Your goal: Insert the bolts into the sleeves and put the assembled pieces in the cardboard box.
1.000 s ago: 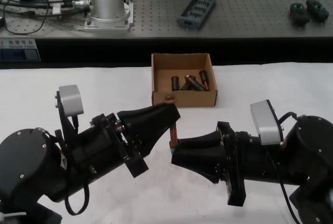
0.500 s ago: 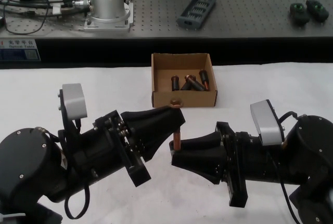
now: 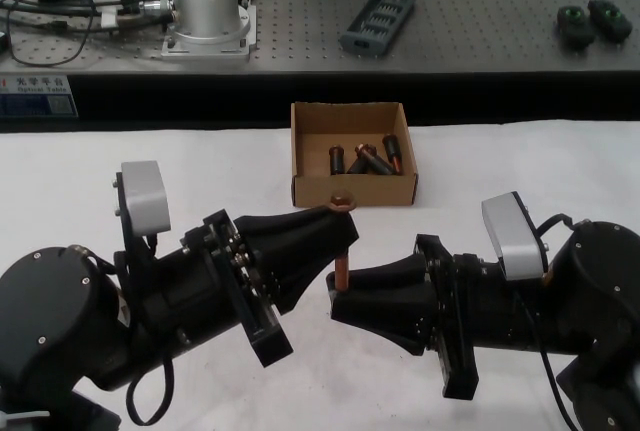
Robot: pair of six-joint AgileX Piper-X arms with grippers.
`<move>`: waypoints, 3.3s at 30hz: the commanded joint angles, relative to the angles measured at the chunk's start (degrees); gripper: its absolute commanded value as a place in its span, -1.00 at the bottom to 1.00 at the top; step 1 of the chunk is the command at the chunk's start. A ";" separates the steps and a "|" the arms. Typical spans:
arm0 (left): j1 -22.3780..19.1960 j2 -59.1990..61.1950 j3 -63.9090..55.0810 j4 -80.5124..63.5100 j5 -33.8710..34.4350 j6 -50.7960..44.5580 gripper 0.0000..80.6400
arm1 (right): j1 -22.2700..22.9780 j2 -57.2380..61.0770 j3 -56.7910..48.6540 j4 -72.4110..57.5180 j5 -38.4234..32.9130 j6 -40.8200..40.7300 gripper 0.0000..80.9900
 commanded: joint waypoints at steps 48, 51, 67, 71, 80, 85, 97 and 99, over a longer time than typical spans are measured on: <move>-0.72 -4.77 1.99 1.87 -5.93 -0.24 -0.98 | -0.28 0.05 -0.54 -2.20 -2.13 2.74 -0.82; -1.09 -4.66 1.86 1.87 -6.13 -1.47 -0.98 | -0.28 0.05 -0.54 -2.20 -2.13 2.89 -0.82; -2.60 -2.12 1.03 1.39 -6.65 -1.96 -0.98 | -0.58 0.05 -0.54 -2.20 -2.13 4.17 -0.82; -2.60 -2.12 1.03 1.39 -6.65 -1.77 -0.98 | -0.58 0.05 -0.54 -2.20 -2.13 4.80 -0.82; -2.60 -2.30 1.08 -0.94 -5.17 -2.31 -0.98 | -0.58 0.05 -0.54 -2.20 -2.13 4.88 -0.82; -1.63 -3.22 1.10 -0.94 -5.08 -2.18 -0.98 | -0.58 0.05 -0.54 -2.20 -2.45 4.85 -0.82; -0.06 -3.24 1.21 -0.94 -4.13 -2.18 -0.98 | -0.58 0.05 -0.54 -2.20 -2.82 4.85 -0.82; -0.06 -3.24 1.21 -0.94 -4.13 -2.18 -0.98 | -0.58 0.05 -0.54 -2.20 -2.82 4.85 -0.82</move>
